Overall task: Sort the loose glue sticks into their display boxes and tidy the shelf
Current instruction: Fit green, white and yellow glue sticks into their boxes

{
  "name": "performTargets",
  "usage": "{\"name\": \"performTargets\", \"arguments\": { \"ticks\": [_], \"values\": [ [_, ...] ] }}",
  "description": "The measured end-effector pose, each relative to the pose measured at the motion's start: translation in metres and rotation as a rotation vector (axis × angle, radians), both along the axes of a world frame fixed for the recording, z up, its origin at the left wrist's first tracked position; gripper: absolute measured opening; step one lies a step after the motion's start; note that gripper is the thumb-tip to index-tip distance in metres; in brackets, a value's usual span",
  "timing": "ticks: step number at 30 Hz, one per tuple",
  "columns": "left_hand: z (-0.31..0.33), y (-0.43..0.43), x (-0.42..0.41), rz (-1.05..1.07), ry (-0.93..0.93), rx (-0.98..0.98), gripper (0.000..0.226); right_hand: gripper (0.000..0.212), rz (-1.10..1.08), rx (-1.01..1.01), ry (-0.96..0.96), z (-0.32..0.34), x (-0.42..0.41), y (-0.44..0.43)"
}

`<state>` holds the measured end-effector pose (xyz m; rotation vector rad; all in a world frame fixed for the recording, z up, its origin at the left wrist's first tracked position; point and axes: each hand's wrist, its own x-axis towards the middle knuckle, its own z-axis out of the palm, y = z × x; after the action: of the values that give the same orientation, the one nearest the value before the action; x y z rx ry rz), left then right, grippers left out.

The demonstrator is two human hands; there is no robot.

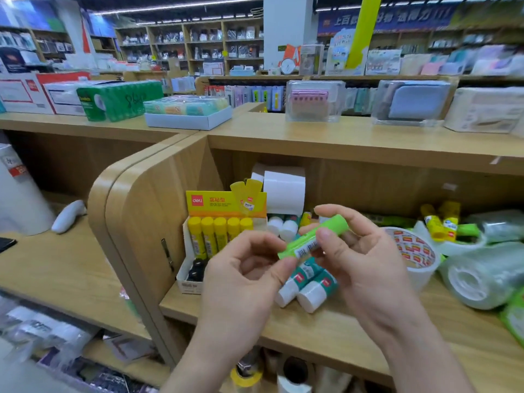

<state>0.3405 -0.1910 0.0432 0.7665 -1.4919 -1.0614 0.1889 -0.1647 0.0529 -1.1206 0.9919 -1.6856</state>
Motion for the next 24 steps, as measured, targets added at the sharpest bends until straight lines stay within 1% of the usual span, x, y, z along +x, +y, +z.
{"name": "performTargets", "arguments": {
  "ticks": [1, 3, 5, 8, 9, 10, 12, 13, 15, 17, 19, 21, 24],
  "values": [
    [-0.003, 0.002, -0.005, -0.009, -0.05, -0.003, 0.02, 0.031, -0.018, 0.007, -0.066, -0.003, 0.001, 0.002],
    [-0.008, 0.004, -0.015, -0.033, -0.137, -0.038, 0.025, 0.032, -0.068, 0.018, -0.135, -0.007, 0.0, 0.007],
    [-0.012, 0.003, -0.024, -0.068, -0.209, -0.1, 0.022, 0.033, -0.135, 0.024, -0.185, -0.01, -0.007, 0.012],
    [-0.015, 0.0, -0.037, -0.051, -0.347, -0.283, 0.004, 0.021, -0.259, 0.004, -0.24, -0.012, -0.022, 0.022],
    [-0.013, -0.002, -0.043, -0.02, -0.403, -0.367, 0.006, 0.017, -0.307, 0.005, -0.242, -0.014, -0.028, 0.025],
    [-0.009, -0.005, -0.05, 0.002, -0.463, -0.446, 0.014, 0.018, -0.36, 0.023, -0.224, -0.017, -0.035, 0.028],
    [0.005, -0.013, -0.078, -0.009, -0.639, -0.554, 0.027, 0.027, -0.445, 0.083, -0.144, -0.025, -0.048, 0.032],
    [0.013, -0.019, -0.097, -0.037, -0.768, -0.594, 0.031, 0.029, -0.469, 0.119, -0.097, -0.028, -0.054, 0.033],
    [0.023, -0.037, -0.141, -0.082, -1.005, -0.627, 0.035, 0.025, -0.489, 0.186, -0.032, -0.035, -0.064, 0.035],
    [0.027, -0.059, -0.182, -0.129, -1.184, -0.61, 0.042, 0.018, -0.492, 0.218, 0.05, -0.04, -0.073, 0.036],
    [0.029, -0.084, -0.212, -0.186, -1.301, -0.528, 0.048, 0.023, -0.528, 0.231, 0.252, -0.047, -0.082, 0.036],
    [0.029, -0.103, -0.233, -0.235, -1.382, -0.467, 0.048, 0.029, -0.562, 0.282, 0.451, -0.051, -0.089, 0.037],
    [0.029, -0.115, -0.249, -0.342, -1.5, -0.427, 0.044, 0.038, -0.582, 0.282, 0.642, -0.053, -0.091, 0.041]
  ]
}}
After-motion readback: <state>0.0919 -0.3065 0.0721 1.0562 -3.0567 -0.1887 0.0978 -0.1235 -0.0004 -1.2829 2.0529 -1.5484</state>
